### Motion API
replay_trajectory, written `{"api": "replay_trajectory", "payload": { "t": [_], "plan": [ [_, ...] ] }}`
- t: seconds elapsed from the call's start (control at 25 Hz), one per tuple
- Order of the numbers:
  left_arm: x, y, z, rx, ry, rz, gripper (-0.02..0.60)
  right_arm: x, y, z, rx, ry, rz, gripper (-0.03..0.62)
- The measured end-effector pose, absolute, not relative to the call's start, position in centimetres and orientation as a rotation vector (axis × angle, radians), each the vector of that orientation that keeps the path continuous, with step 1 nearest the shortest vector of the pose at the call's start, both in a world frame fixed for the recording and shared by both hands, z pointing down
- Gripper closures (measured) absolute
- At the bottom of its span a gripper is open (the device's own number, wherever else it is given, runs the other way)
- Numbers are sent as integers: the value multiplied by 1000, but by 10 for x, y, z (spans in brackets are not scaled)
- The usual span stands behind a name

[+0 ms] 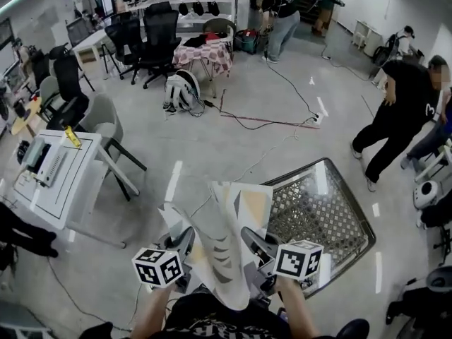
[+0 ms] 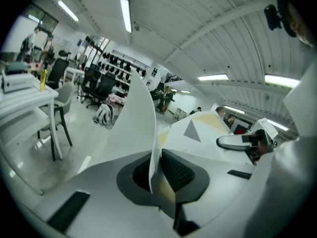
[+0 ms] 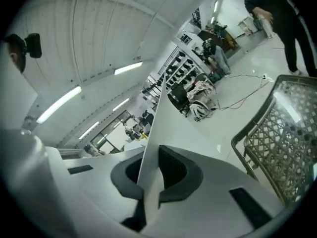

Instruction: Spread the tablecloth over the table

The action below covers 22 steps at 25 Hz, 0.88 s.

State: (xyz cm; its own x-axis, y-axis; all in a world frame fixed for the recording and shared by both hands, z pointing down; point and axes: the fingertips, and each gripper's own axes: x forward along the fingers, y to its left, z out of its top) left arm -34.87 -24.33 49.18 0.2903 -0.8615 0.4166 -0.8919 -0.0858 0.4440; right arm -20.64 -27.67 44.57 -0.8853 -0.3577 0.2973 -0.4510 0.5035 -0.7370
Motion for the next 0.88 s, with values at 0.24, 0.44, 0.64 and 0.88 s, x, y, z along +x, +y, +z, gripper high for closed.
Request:
{"api": "replay_trajectory", "payload": {
  "t": [0.24, 0.44, 0.64, 0.88],
  "plan": [
    [-321, -242, 462, 1827, -1830, -66, 557, -135, -314, 412, 550, -2788, 1281, 576],
    [-292, -258, 438, 1847, -1885, -74, 552, -95, -358, 405, 555, -2830, 1275, 574],
    [-300, -294, 440, 1858, -1869, -60, 546, -100, -412, 414, 576, -2827, 1273, 567],
    [-336, -363, 438, 1915, -1845, -37, 546, -112, -471, 426, 692, -2789, 1292, 563]
  ]
}}
